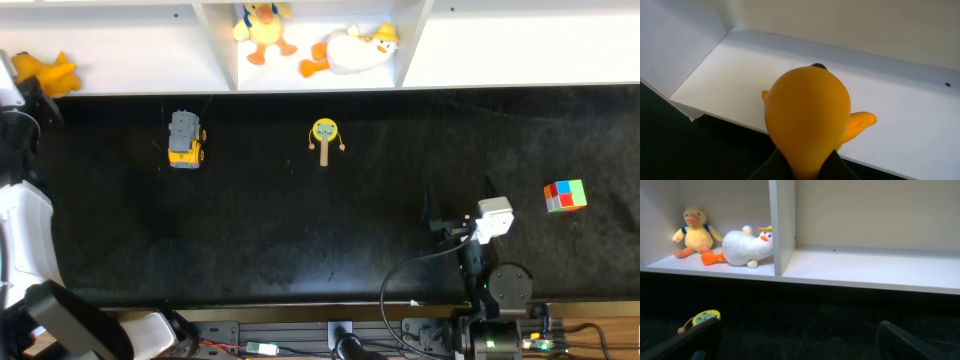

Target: Store Toys

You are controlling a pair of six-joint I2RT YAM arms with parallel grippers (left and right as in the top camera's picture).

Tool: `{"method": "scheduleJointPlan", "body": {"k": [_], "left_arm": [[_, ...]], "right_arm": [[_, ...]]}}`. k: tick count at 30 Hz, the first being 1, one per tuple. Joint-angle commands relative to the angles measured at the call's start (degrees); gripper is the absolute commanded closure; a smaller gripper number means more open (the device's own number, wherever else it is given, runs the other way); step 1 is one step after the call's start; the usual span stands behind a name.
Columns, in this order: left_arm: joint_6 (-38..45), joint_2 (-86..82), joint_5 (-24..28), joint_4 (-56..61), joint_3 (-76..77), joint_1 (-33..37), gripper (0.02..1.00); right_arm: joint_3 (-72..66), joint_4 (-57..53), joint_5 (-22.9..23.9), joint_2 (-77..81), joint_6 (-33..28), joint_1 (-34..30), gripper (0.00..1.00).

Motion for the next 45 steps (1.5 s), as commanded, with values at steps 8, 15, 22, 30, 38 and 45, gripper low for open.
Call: {"method": "scheduleJointPlan", "body": {"k": [8, 15, 22, 30, 38, 45], "left_arm": [[0.2, 4.2, -0.9, 1.6, 4.4, -0.4, 0.956], [0.2, 5.1, -0.9, 2.5, 4.5, -1.1, 0.958], [1.4, 5.6, -0.9, 3.2, 4.5, -1.3, 0.961], [1.5, 8.0, -0.9, 4.6, 4.5, -2.0, 0.961], [1.6, 8.8, -0.9, 5.7, 4.5, -3.0, 0.961], [1.5, 10.7, -0.9, 7.7, 4.5, -3.5, 0.958]], "right_arm": [[-0.8, 0.2, 0.2, -0.4, 0.5, -0.1, 0.005], [-0.8, 0.2, 0.2, -0.4, 0.5, -0.1, 0.005], [-0.8, 0.2, 0.2, -0.4, 0.5, -0.1, 0.005], [-0.8, 0.2, 0.2, -0.4, 0.5, -0.1, 0.005], [-0.8, 0.2, 0.2, -0.4, 0.5, -0.1, 0.007], [-0.8, 0.2, 0.2, -0.4, 0.5, -0.1, 0.005]]}}
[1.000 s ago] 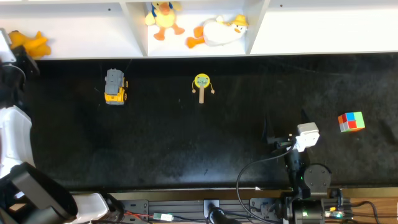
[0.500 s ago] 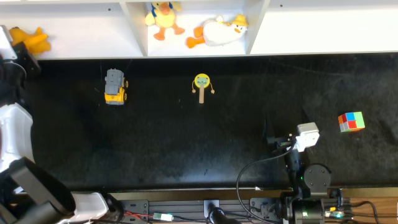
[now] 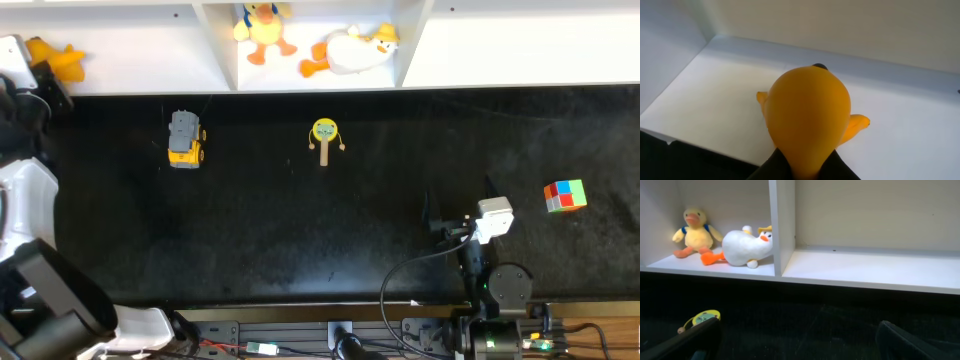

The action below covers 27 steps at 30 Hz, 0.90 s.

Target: Store Toys

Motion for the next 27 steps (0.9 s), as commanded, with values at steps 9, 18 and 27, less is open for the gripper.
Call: {"method": "scheduleJointPlan", "body": {"k": [9, 18, 27], "left_arm": [[1.1, 4.2, 0.0, 1.1, 2.6, -1.2, 0.958], [1.1, 6.0, -0.8, 1.0, 4.0, -2.6, 0.958], [1.1, 8.2, -0.9, 0.2, 5.5, -2.8, 0.956]], "right_arm": [[-0.8, 0.2, 0.2, -0.4, 0.5, -0.1, 0.003], [-0.8, 0.2, 0.2, -0.4, 0.5, -0.1, 0.007], [-0.8, 0.2, 0.2, -0.4, 0.5, -0.1, 0.005]]}}
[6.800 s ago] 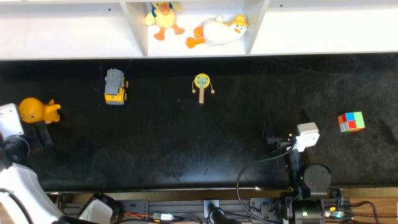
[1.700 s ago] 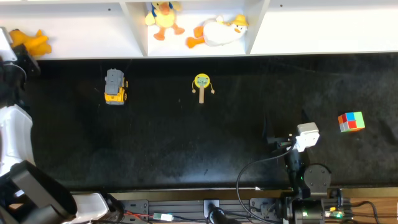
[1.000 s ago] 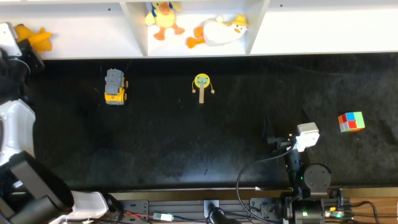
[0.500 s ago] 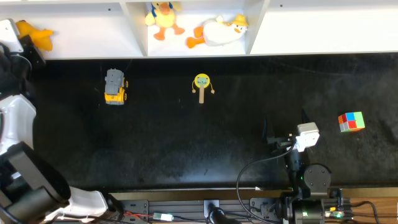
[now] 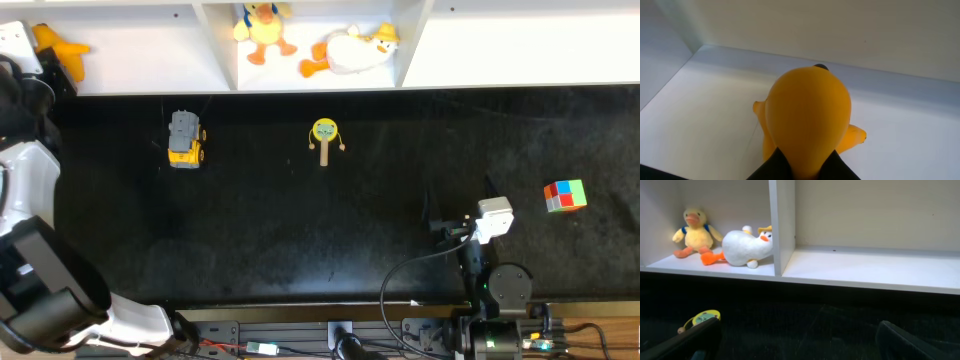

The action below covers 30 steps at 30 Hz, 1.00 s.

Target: Store Toys

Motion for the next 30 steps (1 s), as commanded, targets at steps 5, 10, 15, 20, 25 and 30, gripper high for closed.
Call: {"method": "scheduleJointPlan", "body": {"k": [5, 10, 15, 20, 25, 30], "left_arm": [[1.1, 2.9, -0.1, -0.8, 0.7, -0.6, 0.956], [1.1, 3.0, -0.1, -0.8, 0.7, -0.6, 0.862], [1.1, 3.0, -0.1, -0.7, 0.7, -0.6, 0.535], [1.1, 3.0, -0.1, -0.7, 0.7, -0.6, 0.386], [1.0, 3.0, 0.0, -0.7, 0.7, -0.6, 0.104], [1.0, 3.0, 0.0, -0.9, 0.7, -0.5, 0.02]], "right_arm": [[-0.8, 0.3, 0.2, -0.4, 0.4, -0.1, 0.005], [-0.8, 0.3, 0.2, -0.4, 0.4, -0.1, 0.005], [-0.8, 0.3, 0.2, -0.4, 0.4, -0.1, 0.007], [-0.8, 0.3, 0.2, -0.4, 0.4, -0.1, 0.005], [-0.8, 0.3, 0.2, -0.4, 0.4, -0.1, 0.005], [-0.8, 0.3, 0.2, -0.4, 0.4, -0.1, 0.005]]}}
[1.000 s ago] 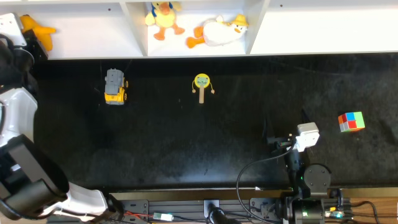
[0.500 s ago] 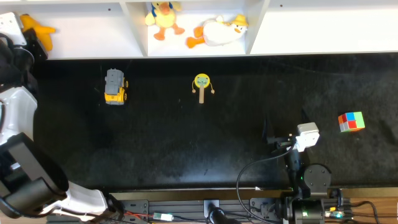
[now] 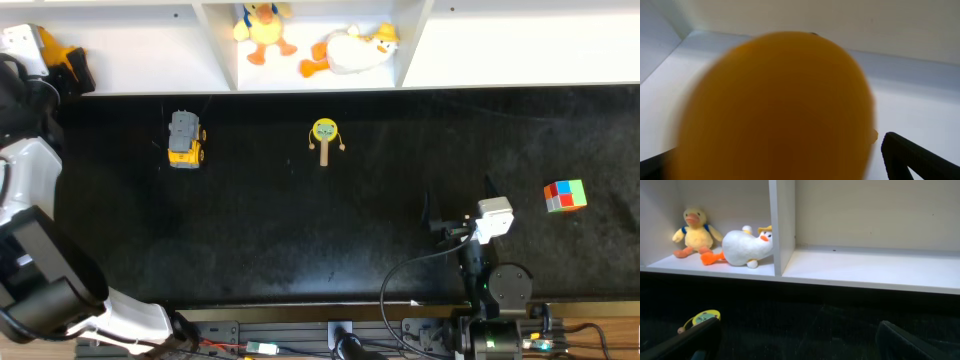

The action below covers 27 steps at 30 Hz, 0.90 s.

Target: Store Toys

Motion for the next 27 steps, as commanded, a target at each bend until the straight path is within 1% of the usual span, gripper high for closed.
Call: {"method": "scheduleJointPlan", "body": {"k": [1, 6, 10, 13, 16, 27], "left_arm": [[0.0, 0.8, 0.2, -0.1, 0.1, -0.5, 0.02], [0.0, 0.6, 0.2, -1.0, 0.1, -0.5, 0.02], [0.1, -1.6, 0.1, -6.1, 0.1, -0.5, 0.02], [2.9, -3.8, 0.1, -9.7, -0.3, -0.5, 0.02], [4.3, -7.8, -0.7, -10.3, -4.2, -0.5, 0.02], [4.0, -22.3, -0.9, -9.7, -20.7, -0.6, 0.02]], "right_arm": [[-0.8, 0.2, 0.2, -0.4, 0.5, -0.1, 0.005], [-0.8, 0.2, 0.2, -0.4, 0.5, -0.1, 0.005], [-0.8, 0.2, 0.2, -0.4, 0.5, -0.1, 0.005], [-0.8, 0.2, 0.2, -0.4, 0.5, -0.1, 0.005], [-0.8, 0.2, 0.2, -0.4, 0.5, -0.1, 0.005], [-0.8, 0.2, 0.2, -0.4, 0.5, -0.1, 0.005]]}}
